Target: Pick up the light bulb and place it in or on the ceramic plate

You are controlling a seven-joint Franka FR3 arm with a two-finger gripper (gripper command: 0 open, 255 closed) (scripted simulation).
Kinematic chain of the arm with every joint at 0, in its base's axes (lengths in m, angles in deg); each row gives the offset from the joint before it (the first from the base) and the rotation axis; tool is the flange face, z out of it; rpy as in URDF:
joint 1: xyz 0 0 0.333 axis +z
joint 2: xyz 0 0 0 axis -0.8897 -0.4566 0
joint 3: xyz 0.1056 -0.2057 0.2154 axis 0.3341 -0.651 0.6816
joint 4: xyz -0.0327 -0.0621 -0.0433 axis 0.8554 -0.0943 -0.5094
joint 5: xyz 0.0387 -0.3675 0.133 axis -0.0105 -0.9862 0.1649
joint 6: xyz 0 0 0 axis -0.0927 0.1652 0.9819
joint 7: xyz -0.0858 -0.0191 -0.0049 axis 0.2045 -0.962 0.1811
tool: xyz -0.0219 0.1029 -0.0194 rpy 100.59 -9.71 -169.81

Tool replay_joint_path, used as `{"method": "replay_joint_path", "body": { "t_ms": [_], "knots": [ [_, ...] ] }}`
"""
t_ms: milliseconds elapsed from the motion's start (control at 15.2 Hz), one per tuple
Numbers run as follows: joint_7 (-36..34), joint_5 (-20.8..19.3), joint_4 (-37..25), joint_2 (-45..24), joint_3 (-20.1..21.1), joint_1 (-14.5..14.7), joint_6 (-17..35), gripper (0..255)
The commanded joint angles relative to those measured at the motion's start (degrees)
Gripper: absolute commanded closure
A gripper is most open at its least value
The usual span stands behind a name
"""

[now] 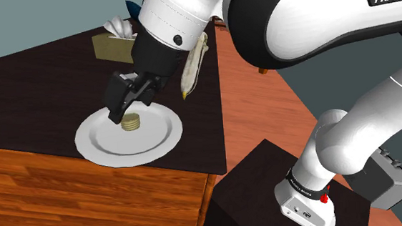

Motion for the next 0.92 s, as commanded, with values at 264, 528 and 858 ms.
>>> {"method": "replay_joint_path", "body": {
  "t_ms": [264,528,858],
  "knots": [
    [1.1,1.5,-2.7,3.1,-2.0,0.9,-5.6,0],
    [1.3,1.8,-3.5,3.8,-2.5,1.1,-7.0,0],
    [1.3,1.8,-3.5,3.8,-2.5,1.1,-7.0,0]
  ]
}}
